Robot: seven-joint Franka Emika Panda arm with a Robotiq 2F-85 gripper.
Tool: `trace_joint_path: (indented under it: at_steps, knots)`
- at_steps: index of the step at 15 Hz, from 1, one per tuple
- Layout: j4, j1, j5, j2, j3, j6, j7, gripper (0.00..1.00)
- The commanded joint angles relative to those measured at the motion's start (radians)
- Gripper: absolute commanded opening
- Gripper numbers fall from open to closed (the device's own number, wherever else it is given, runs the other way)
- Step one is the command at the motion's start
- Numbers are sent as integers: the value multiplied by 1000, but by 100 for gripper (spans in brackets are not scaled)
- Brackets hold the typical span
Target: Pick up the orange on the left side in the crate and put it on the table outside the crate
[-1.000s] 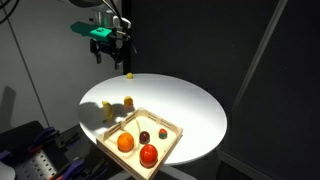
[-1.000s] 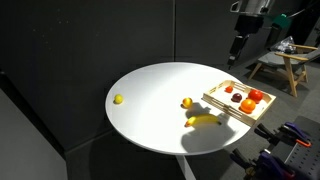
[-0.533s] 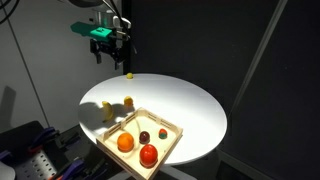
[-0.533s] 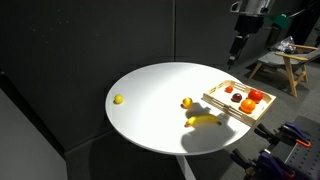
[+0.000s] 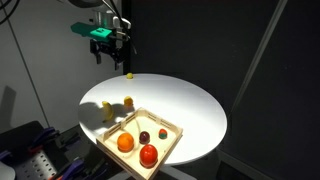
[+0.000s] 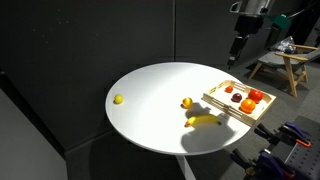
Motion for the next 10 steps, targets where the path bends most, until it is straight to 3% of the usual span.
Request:
trace_joint_path:
  at_steps: [1,10]
  knots:
    - [19,-20,-11,15,15,6,7,100]
    - [52,-65,-91,64,30,86,80,100]
